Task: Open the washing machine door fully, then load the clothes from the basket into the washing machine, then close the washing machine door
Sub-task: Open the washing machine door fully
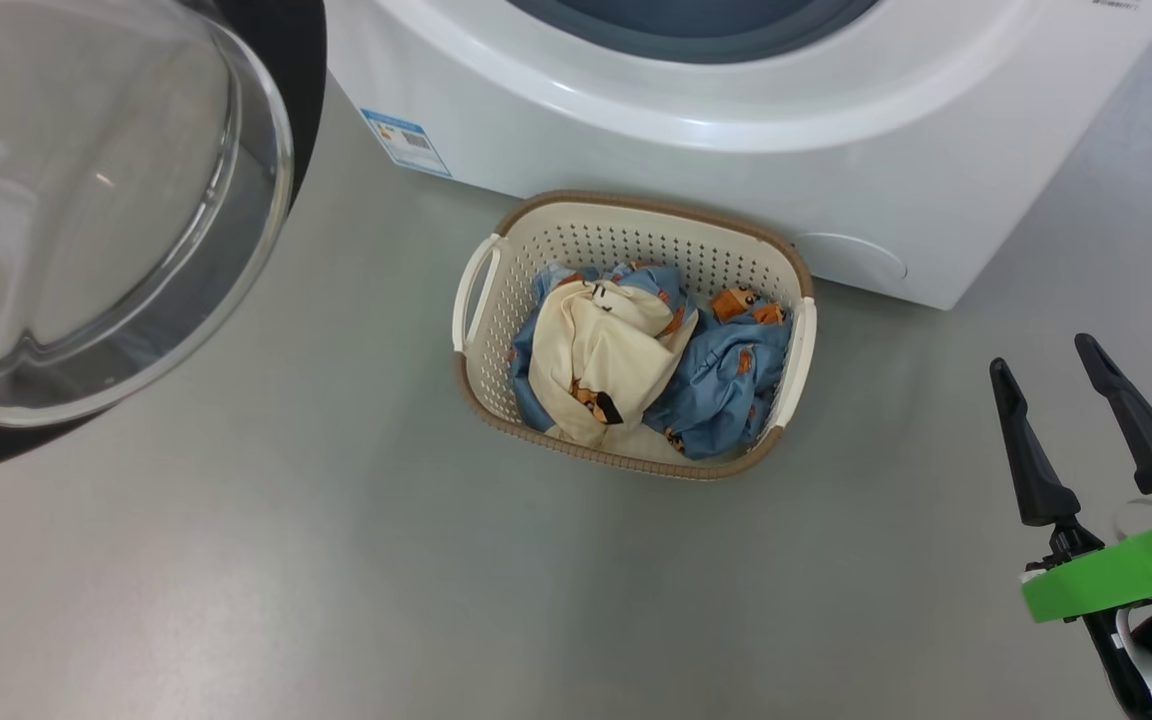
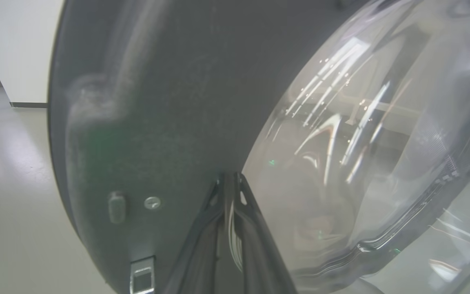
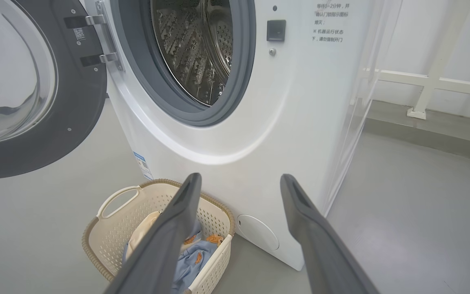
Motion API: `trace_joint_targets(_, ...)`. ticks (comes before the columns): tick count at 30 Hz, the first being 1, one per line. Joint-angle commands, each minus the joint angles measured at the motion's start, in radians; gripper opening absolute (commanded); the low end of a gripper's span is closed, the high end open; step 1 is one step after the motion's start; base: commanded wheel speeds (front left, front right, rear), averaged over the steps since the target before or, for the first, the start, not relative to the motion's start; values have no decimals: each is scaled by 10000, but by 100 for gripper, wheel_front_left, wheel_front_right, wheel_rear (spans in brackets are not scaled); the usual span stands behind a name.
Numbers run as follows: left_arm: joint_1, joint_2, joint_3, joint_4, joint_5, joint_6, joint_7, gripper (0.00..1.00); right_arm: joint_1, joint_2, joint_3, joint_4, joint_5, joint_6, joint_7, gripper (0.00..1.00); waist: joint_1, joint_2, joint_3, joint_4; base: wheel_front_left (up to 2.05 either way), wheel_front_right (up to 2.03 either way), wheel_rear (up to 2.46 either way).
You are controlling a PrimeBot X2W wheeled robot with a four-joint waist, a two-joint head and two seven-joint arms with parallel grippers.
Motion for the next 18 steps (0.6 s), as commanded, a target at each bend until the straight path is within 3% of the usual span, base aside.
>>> trace_joint_targets(1, 75, 609, 258, -230, 124, -46, -53, 0, -23, -91, 217, -190, -107, 71, -122, 100, -1, -1, -146, -10, 0, 0, 0)
trace_joint_targets(12, 1390, -84, 352, -1235, 414, -441, -53, 0, 272, 154, 324, -83, 28, 71, -122, 100, -1, -1, -1157, -20, 0, 0, 0)
trace_joint_targets(14, 1685, -205, 304, -1453, 424, -465, -53, 40, 357, 207, 339, -59, 66, 71, -122, 100, -1, -1, -1366, -27, 0, 0, 0)
trace_joint_targets(16, 2012, -325, 195, -1674, 443, -479, -53, 100, 453, 261, 366, -30, 105, 71, -122, 100, -1, -1, -1565, -47, 0, 0, 0)
trace_joint_targets(18, 2465, -521, -254, -2031, 234, -485, -53, 100, 587, 337, 386, -27, 156, 71, -122, 100, -1, -1, -1826, -105, 0, 0, 0)
